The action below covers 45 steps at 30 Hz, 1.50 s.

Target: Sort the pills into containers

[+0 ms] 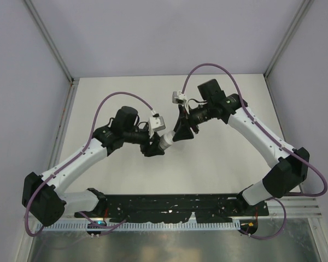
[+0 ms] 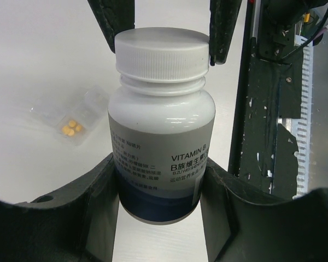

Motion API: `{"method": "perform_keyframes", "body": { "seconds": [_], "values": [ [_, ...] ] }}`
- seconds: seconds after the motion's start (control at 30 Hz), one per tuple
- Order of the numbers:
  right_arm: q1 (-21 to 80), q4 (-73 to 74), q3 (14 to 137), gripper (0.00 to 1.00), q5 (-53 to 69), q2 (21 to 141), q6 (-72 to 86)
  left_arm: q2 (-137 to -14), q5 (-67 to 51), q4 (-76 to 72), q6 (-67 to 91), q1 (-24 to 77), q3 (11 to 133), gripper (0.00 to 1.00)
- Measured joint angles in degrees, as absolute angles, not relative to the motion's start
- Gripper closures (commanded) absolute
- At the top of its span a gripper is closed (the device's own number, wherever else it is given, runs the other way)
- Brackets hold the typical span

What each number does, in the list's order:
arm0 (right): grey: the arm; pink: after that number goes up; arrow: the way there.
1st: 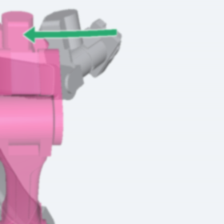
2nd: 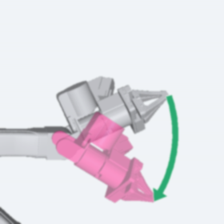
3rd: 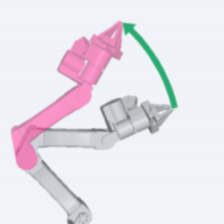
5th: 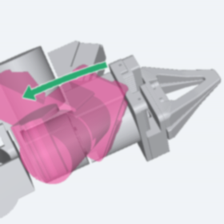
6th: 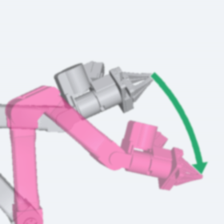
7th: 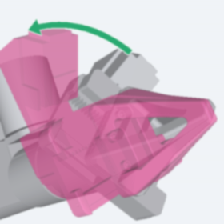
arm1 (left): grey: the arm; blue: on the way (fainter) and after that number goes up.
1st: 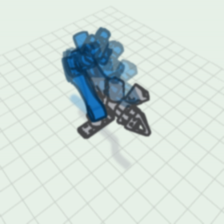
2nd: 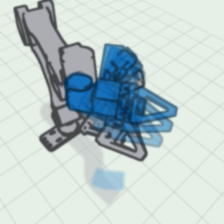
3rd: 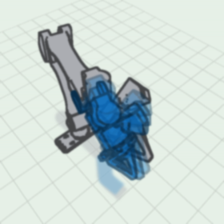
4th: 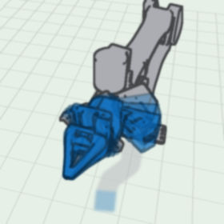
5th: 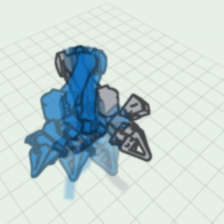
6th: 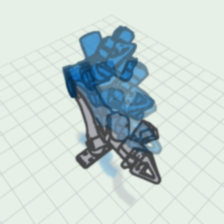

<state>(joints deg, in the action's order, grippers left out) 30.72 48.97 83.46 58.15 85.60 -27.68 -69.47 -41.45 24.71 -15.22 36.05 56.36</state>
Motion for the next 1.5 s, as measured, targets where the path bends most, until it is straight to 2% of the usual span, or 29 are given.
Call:
{"method": "perform_keyframes", "body": {
  "seconds": [0.33, 0.43, 0.73, 0.9, 1.17, 1.5],
  "values": [
    [30.59, 49.39, 86.17, 0.75, 57.71, 90.78, -23.46, -68.42, -34.17, 24.23, -14.96, 36.36, 54.96, 1.0],
    [30.5, 49.45, 86.46, 0.72, 58.0, 92.2, -22.0, -68.05, -32.05, 23.9, -14.46, 36.6, 54.17, 1.0],
    [30.26, 49.6, 86.87, 0.44, 58.17, 93.8, -19.59, -67.4, -28.84, 22.11, -13.67, 37.39, 52.53, 1.0],
    [30.55, 50.41, 86.87, 0.32, 58.19, 93.76, -19.46, -67.16, -28.12, 18.79, -13.45, 37.43, 52.29, 1.0],
    [30.68, 51.33, 86.87, 0.22, 56.01, 91.66, -20.16, -66.7, -28.05, 17.12, -13.43, 37.43, 52.25, 1.0],
    [30.63, 52.1, 83.94, 0.18, 48.86, 83.15, -24.49, -63.55, -31.0, 17.47, -14.0, 37.43, 52.23, 1.0]
  ]
}}
